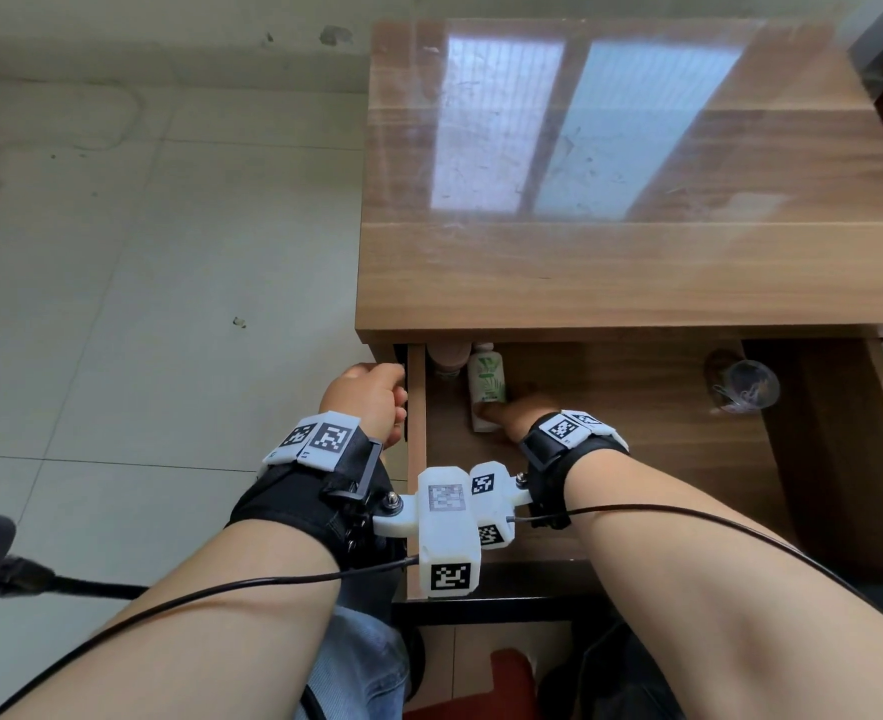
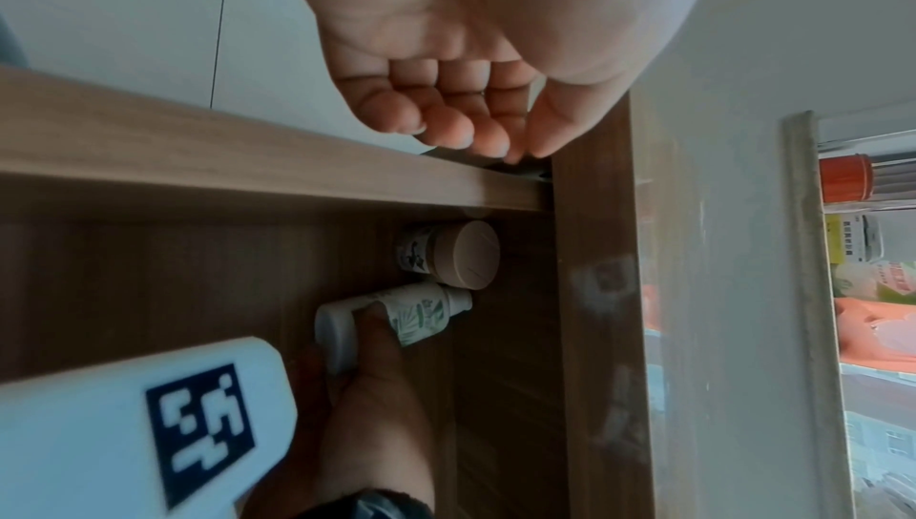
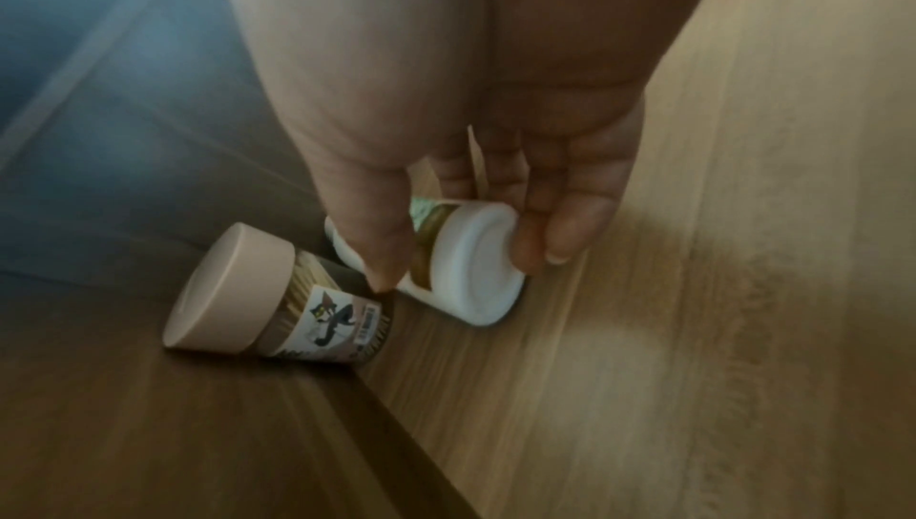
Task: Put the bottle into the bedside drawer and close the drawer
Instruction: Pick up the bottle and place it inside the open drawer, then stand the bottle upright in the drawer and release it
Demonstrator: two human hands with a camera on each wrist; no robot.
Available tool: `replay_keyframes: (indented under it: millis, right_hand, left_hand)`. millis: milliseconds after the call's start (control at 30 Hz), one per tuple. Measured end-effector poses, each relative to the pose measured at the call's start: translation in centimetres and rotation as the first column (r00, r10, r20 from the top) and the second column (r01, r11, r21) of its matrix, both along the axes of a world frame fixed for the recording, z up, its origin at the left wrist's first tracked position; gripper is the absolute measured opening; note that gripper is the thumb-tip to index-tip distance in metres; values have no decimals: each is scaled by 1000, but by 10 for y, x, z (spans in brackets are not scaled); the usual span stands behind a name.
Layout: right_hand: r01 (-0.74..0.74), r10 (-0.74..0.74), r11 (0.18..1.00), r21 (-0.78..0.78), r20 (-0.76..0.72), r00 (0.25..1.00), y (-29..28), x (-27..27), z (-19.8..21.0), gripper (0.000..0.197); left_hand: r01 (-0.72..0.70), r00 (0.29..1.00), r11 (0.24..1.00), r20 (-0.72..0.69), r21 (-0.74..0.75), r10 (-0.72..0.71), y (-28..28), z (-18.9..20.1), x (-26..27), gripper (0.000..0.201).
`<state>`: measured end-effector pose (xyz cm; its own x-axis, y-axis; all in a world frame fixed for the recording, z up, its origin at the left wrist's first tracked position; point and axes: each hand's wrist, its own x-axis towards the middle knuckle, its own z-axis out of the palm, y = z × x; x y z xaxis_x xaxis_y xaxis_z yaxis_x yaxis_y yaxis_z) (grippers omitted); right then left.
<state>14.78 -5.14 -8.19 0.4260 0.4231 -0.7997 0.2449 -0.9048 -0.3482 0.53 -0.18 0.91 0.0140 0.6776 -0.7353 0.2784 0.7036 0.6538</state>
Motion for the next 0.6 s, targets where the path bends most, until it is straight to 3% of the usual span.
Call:
replay_keyframes:
  millis: [167, 333, 433, 566, 600]
  right_hand:
    - [-47, 47, 999, -28, 7, 999, -9, 12, 2, 77]
    - [-188, 193, 976, -113, 40, 980, -25, 34, 10, 60]
    - [-203, 237, 952, -227, 136, 962, -41, 62, 16, 54]
    - [-234, 353, 899, -370, 296, 888, -67, 114, -1, 29]
    - [-208, 328, 910, -358, 317, 890, -70, 122, 0, 32]
  left_hand:
    - [17, 1000, 1000, -5, 5, -17, -4, 3, 1, 22]
    - [11, 1000, 1000, 3, 4, -11, -7, 11, 3, 20]
    - [15, 1000, 1000, 6, 19, -15, -9, 17, 8, 19]
    - [33, 999, 998, 1, 56, -34, -14, 19, 19, 20]
    - [40, 999, 997, 0, 60, -40, -15, 20, 22, 20]
